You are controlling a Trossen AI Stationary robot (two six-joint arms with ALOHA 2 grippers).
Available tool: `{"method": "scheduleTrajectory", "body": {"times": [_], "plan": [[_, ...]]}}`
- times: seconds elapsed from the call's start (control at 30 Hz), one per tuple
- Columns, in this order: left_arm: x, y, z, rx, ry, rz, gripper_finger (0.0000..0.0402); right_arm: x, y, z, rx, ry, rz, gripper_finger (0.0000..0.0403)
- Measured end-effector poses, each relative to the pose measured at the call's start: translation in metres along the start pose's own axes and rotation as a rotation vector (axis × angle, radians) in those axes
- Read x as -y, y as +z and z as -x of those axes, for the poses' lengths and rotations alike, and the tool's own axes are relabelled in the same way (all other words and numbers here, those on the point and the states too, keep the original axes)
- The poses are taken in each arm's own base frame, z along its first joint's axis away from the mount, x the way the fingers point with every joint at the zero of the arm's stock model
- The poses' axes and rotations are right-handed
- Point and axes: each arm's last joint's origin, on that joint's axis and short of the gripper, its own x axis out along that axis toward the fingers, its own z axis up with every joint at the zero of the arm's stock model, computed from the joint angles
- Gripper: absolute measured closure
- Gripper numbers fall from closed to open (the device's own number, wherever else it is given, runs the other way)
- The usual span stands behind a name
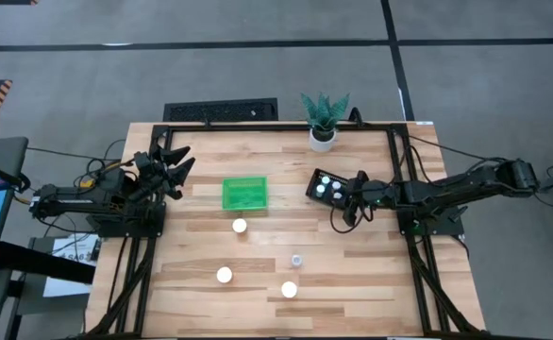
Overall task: Pick and place medicine bottles into bin by pill shape (circle, oval)
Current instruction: Put the pink tablet bottle into the black basket
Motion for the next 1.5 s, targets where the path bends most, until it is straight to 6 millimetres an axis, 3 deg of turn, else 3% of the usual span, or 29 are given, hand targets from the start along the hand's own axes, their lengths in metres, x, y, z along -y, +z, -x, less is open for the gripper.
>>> {"method": "scheduleTrajectory", "body": {"times": [0.7,1.5], "plan": [[0.000,0.000,0.000,0.002,0.002,0.001,0.0182,0.001,-0.009,-0.012,-0.066,-0.031,0.001,0.0271],[0.000,0.000,0.000,0.002,0.003,0.001,0.0182,0.000,-0.011,-0.013,-0.086,0.001,0.009,0.0241]]}}
